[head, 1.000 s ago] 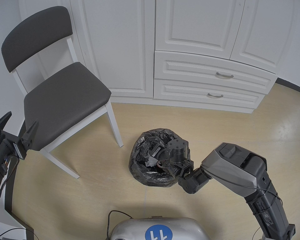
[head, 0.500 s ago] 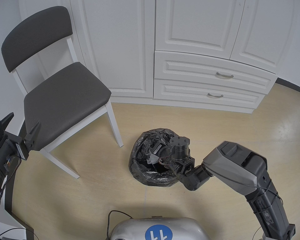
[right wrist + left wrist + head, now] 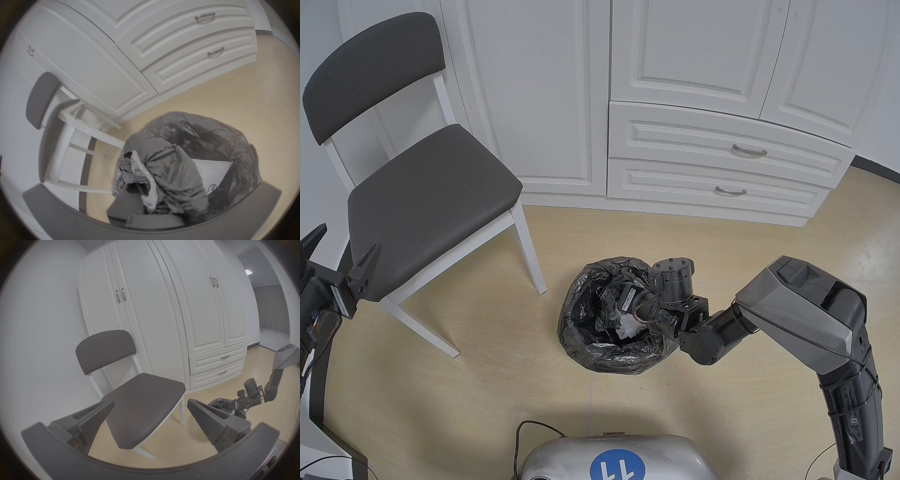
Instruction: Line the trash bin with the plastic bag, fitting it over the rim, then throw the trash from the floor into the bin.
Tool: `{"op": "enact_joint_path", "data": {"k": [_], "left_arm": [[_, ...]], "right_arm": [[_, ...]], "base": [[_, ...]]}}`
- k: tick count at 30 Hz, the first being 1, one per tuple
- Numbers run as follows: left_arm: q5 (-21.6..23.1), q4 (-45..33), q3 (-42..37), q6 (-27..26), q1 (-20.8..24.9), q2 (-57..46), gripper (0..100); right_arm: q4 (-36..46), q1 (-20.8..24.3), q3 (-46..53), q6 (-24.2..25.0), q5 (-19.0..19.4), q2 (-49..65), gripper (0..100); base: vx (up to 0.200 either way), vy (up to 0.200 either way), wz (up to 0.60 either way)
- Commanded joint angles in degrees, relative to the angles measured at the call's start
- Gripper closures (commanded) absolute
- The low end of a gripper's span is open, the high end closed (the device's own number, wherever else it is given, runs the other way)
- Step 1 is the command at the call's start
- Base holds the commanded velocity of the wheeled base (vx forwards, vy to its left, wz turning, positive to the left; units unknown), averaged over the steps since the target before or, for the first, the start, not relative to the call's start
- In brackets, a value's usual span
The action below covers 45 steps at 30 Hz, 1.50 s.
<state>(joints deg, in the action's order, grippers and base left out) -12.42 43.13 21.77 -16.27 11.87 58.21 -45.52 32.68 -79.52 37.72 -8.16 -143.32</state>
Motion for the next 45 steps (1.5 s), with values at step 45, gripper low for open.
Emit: {"op": "enact_joint_path", "data": {"k": [45], "left_arm": [[0.0,-0.1,-0.3,-0.1,-0.2,0.6,0]], "right_arm": [[3.9,-0.4,-11.0,9.3,-0.8,-10.2,100]], "base": [[0.0,0.0,0.0]]}}
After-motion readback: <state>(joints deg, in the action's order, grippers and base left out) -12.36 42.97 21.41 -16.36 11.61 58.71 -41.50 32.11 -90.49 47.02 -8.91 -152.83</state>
